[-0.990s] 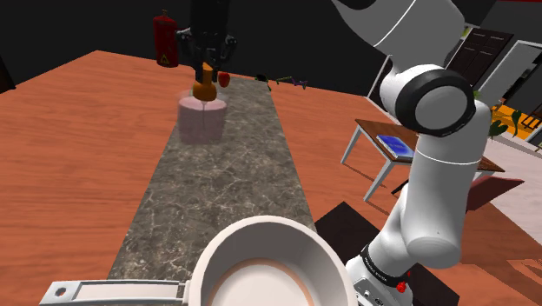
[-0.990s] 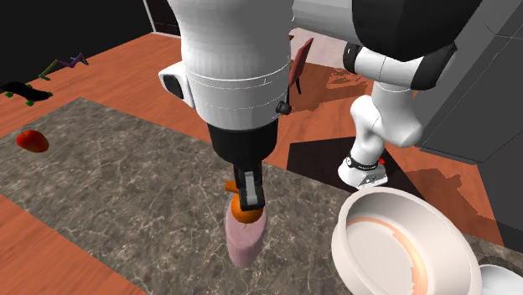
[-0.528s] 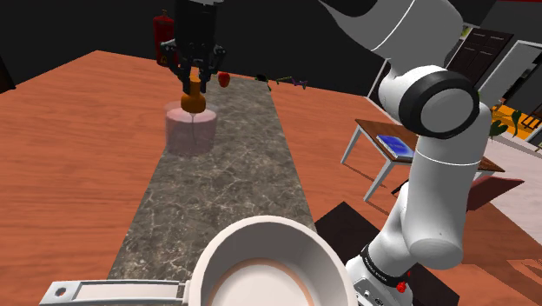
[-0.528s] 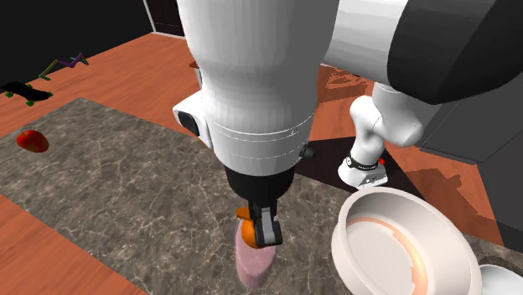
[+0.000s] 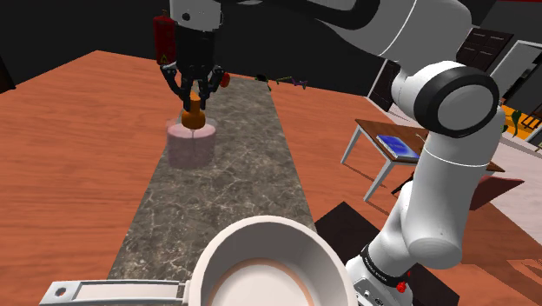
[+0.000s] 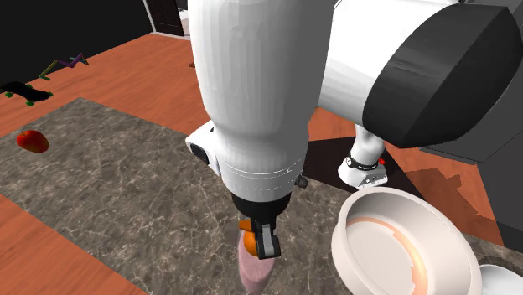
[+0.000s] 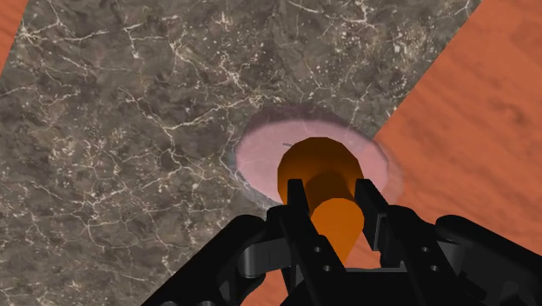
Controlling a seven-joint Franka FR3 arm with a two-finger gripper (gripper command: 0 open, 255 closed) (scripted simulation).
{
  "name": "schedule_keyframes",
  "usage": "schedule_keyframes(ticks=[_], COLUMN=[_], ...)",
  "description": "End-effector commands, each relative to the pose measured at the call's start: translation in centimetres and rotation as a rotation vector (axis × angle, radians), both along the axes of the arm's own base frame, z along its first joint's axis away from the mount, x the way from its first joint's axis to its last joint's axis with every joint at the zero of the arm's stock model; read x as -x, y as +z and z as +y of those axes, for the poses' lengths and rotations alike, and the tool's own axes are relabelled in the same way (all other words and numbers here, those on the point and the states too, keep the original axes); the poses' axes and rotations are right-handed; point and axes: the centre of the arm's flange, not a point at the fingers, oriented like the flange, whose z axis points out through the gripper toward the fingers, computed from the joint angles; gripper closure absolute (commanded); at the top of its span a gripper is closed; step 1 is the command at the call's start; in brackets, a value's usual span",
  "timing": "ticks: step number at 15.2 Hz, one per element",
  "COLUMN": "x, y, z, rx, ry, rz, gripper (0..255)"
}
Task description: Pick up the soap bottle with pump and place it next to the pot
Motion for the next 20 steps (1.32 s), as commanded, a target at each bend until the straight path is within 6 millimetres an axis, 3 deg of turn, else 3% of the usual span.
schedule_keyframes(ticks=[1, 20], x=[0.0, 0.0], y=[-1.1, -11.1], z=[0.0, 0.0], rx=[-0.001, -0.001], ry=[0.000, 0.000], rz=[-0.001, -0.001], gripper=[255, 255])
